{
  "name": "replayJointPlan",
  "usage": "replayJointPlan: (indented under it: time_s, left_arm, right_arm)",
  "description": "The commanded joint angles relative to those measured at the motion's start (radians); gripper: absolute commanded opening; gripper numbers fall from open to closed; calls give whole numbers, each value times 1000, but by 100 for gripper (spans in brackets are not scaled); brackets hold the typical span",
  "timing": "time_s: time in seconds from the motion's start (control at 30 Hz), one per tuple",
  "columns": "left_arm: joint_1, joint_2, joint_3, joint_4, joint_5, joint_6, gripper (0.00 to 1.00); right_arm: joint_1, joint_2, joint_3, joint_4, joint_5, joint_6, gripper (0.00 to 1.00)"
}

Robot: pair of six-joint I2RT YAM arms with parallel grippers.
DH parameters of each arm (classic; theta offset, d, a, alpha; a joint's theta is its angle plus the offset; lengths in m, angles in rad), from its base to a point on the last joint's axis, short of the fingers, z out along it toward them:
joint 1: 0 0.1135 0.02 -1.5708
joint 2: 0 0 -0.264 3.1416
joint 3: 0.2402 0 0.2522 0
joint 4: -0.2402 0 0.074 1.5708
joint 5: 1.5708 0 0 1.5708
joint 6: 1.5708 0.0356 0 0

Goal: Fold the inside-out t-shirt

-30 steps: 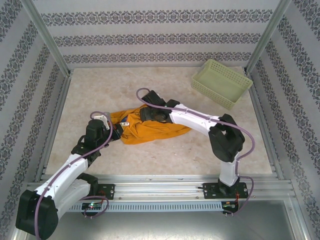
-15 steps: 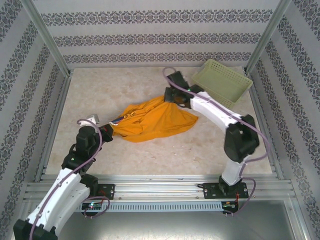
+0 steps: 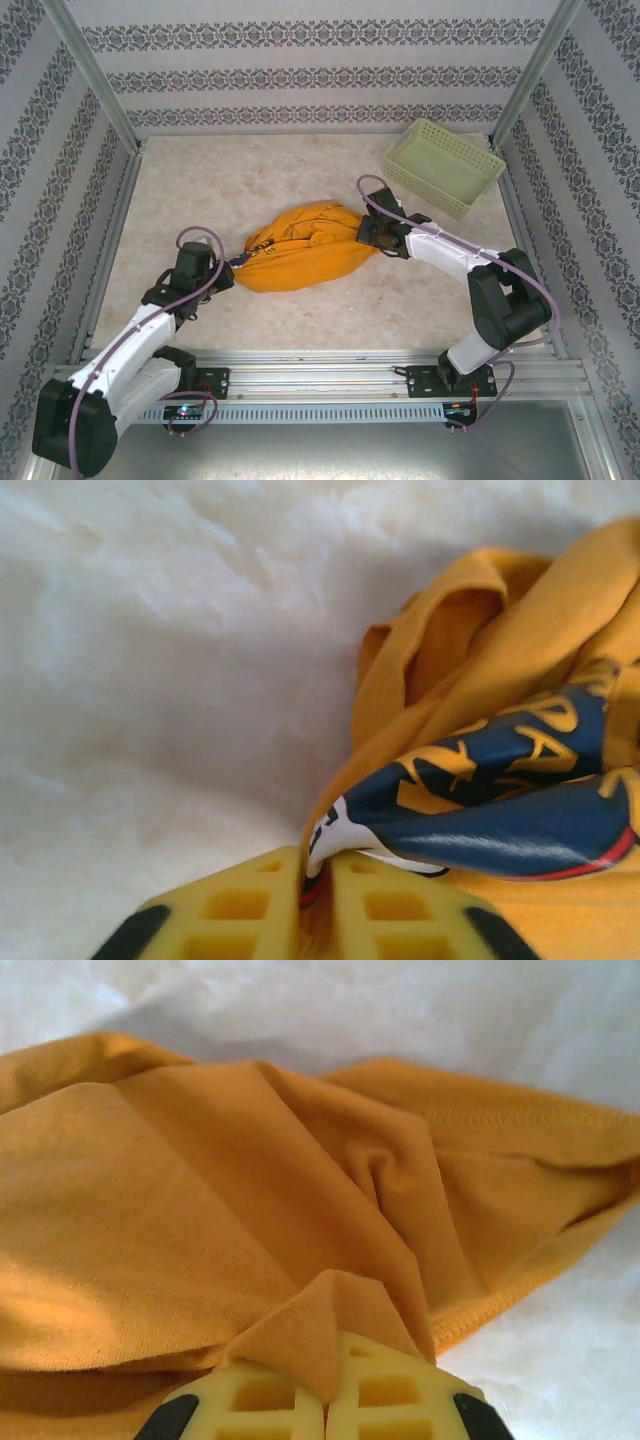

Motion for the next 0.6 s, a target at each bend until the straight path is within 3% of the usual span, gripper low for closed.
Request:
replayJointPlan:
  time_s: [0.0, 0.13, 0.23, 0.3, 0.4, 0.57]
  left_arm:
    - [-59, 38, 139, -91, 8, 67, 43]
    - [-246, 144, 321, -185, -141, 116, 65]
    - [-358, 238, 418, -210, -199, 158, 77]
    - [-390, 296, 453, -202, -194, 164, 82]
    - [-400, 357, 465, -160, -159, 164, 87]
    - [-403, 374, 457, -146, -210, 127, 88]
  right_arm:
    - [21, -32, -14, 76, 5, 14, 0]
    - [45, -57, -32, 68, 34, 5, 8]
    - [70, -80, -22, 16, 94, -6, 34]
    - [107, -111, 5, -55, 198, -28, 52]
    - [139, -169, 20, -92, 252, -60, 67]
    - [179, -215, 7, 9, 118, -86, 77]
